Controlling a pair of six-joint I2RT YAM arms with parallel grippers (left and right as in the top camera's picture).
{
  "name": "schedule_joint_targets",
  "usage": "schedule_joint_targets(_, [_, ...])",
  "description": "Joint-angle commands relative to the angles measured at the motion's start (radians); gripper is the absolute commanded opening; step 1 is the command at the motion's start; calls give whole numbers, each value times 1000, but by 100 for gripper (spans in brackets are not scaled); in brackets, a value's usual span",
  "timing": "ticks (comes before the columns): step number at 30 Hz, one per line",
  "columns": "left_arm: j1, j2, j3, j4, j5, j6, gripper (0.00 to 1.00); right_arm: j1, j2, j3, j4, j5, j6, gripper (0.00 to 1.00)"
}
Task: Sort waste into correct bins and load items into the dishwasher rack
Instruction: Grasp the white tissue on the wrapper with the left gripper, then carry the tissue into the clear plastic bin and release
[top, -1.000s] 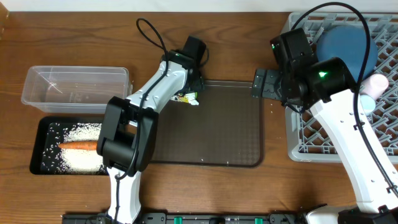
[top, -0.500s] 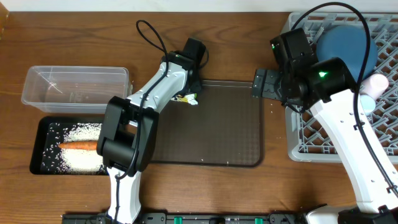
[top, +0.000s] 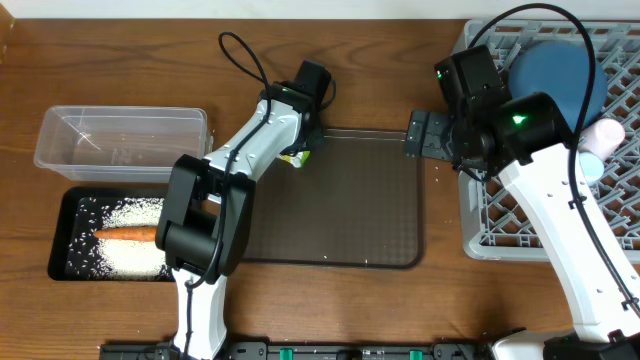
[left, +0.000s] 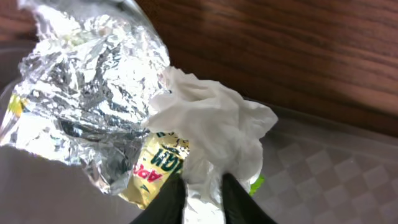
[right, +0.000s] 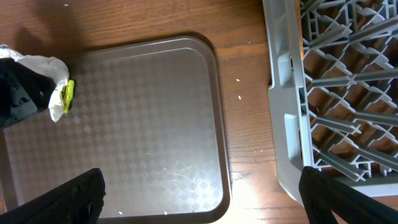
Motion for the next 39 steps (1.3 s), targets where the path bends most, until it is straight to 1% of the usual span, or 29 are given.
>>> schedule_joint_targets(1, [0,-35,-4,-13,-13,-5,13,0,7,-3,-1,14,16,99])
schedule_joint_targets(3, [0,-63,-4,-22,-13,-5,6,0,7,-3,-1,14,16,99])
schedule_joint_targets(13, [5,-260,-4,-49,-23,-5,6,0,7,-3,-1,14,16,99])
schedule_joint_targets(18, [41,-311,-4,-50,-55,-5,6,0,7,-3,-1,14,16,99])
schedule_joint_targets(24, [155,-314,-4,-47,-126,-5,6,0,7,-3,-1,14,16,99])
schedule_joint_targets(33, [397,-363,-4,-27,-121,-19,6,0,7,-3,-1,14,16,99])
schedule_joint_targets(39, [490,-370,-4,-43,-99,-47,6,0,7,-3,-1,14,16,99])
